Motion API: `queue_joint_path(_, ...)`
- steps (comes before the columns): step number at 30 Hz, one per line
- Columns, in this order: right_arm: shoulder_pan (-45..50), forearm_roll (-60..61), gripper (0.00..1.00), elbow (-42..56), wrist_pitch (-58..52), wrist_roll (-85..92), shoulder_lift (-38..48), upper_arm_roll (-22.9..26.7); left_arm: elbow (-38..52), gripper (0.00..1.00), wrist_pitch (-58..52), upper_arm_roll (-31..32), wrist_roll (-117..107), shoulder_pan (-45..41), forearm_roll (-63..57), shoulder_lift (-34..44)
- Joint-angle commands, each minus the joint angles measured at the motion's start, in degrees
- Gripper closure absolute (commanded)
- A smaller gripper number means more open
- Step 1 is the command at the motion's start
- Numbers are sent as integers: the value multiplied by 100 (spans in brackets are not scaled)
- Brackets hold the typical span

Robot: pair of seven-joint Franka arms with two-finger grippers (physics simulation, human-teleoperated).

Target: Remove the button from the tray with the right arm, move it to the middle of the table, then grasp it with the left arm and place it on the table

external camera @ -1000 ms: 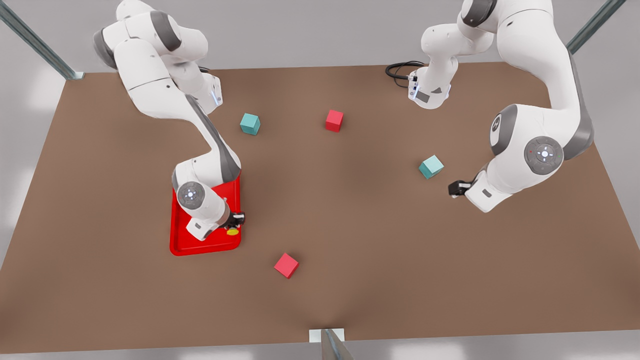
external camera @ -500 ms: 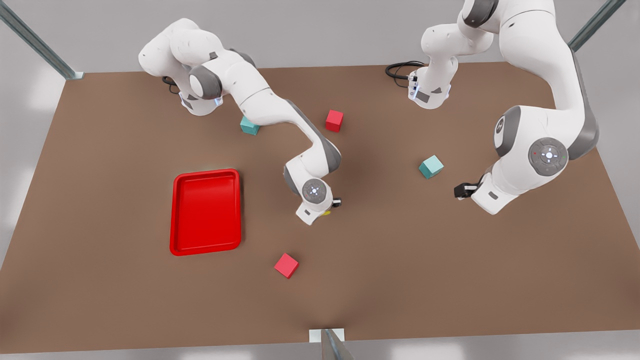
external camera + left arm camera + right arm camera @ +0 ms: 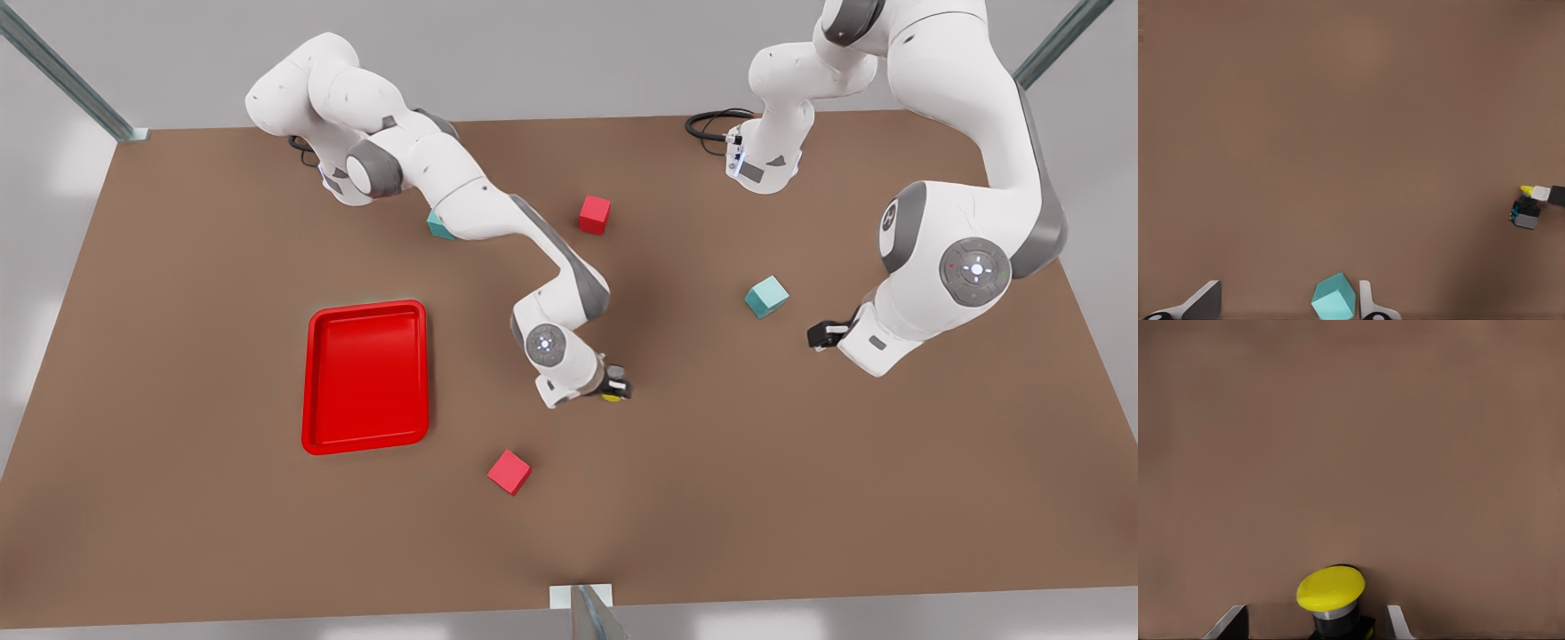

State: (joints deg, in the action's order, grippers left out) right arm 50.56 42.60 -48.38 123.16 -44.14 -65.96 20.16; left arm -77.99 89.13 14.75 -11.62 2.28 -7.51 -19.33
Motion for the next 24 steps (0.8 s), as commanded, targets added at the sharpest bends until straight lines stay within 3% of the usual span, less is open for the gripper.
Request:
queue_joint_path(1, -160, -418, 0, -381, -635, -808, 688, -222, 30, 0, -18, 28, -78, -17, -5, 8)
queue_joint_path(2, -493, -1350, 0, -1497, -662, -367, 1594, -925, 65, 0, -9, 98, -95, -78, 56, 8)
queue_joint_path(3, -1073, -1868, 0, -1858, -679, -314, 1875, -1540, 223, 0, -9, 317, -375, -175, 56, -10)
queue_joint_path(4, -2224, -2818, 0, -2780, -758, 72, 2464, -2612, 258, 0, 17, 722, -921, -228, 56, -19)
queue_joint_path(5, -3077, -3267, 0, -3686, -1021, 888, 3114, -3009, 276, 0, 52, 1091, -1483, -228, 56, -54)
queue_joint_path(7, -4396, -3838, 0, -5075, -1294, 2690, 4354, -3009, 697, 0, 87, 1293, -2635, -930, 30, -405)
queue_joint_path(10, -5872, -4603, 0, -5076, -2217, 4474, 5022, -3009, 865, 0, 1019, 1214, -3277, -1713, -154, -1047)
queue_joint_path(12, -6189, -4726, 0, -4724, -2235, 4678, 5225, -2930, 1075, 0, 1283, 1197, -3690, -2126, -919, -1530)
queue_joint_path(13, -6243, -4673, 0, -4645, -2392, 4687, 5470, -2921, 1102, 0, 1352, 1197, -3979, -2206, -1191, -1767)
queue_joint_path(14, -5390, -4656, 0, -4645, -2446, 4686, 5708, -2263, 1032, 0, 1450, 1197, -4147, -2214, -1236, -1908)
queue_joint_path(18, -5381, -4427, 0, -4426, -2490, 4599, 5673, -2262, 601, 0, 1986, 1179, -4542, -2153, -2070, -2383)
queue_joint_path(24, -5363, -4445, 0, -4399, -2182, 4537, 5427, -2350, 601, 0, 2698, 1197, -4718, -2188, -2000, -2708)
